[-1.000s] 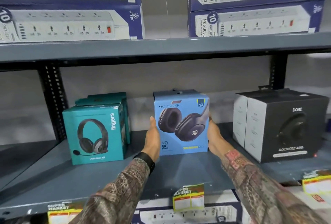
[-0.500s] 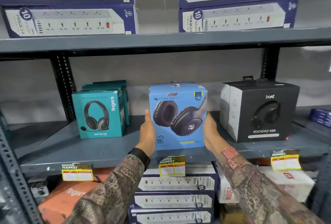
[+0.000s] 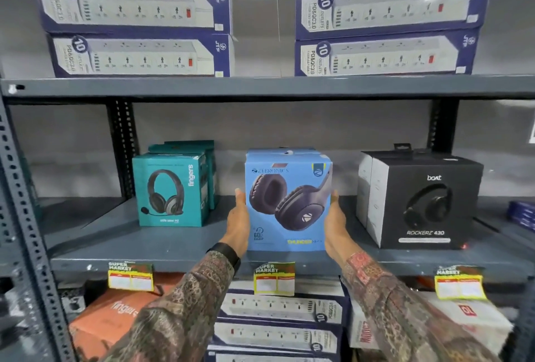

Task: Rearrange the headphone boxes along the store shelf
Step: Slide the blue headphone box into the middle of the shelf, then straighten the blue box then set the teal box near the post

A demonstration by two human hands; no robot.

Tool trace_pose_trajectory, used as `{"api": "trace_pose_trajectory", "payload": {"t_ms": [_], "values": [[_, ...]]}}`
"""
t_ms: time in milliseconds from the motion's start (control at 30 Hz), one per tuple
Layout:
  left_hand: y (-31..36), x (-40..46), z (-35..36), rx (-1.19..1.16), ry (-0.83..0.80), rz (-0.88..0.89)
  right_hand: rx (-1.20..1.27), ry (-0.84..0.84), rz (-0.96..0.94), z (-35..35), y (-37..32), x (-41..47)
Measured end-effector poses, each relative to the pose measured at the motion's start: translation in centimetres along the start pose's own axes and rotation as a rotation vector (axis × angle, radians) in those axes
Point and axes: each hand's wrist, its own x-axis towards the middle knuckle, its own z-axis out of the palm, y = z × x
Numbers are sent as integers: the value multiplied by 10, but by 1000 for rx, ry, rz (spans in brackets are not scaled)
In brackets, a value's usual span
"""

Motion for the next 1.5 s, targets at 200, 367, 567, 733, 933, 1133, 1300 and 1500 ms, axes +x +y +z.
{"api": "trace_pose_trajectory", "payload": {"t_ms": [200, 367, 567, 733, 933, 1133, 1300, 1500], "values": [[-1, -23, -26, -39, 6, 100, -67, 508, -237, -4, 5, -39], [4, -38, -72, -114, 118, 215, -105, 416, -489, 27, 36, -87], [1, -15, -113, 86, 56, 333, -194, 475, -626, 52, 50, -95], [-22, 8, -96, 418, -419, 300, -187, 527, -620, 45, 60, -91], [-38, 16, -74, 502, -525, 424, -320, 325, -559, 9, 49, -66], [-34, 5, -67, 572, -400, 472, -315, 263, -549, -3, 44, -48], [-36, -2, -55, 573, -340, 484, -320, 244, -534, -10, 40, -38], [-37, -5, -60, 590, -332, 476, -313, 334, -570, -8, 41, -58]]}}
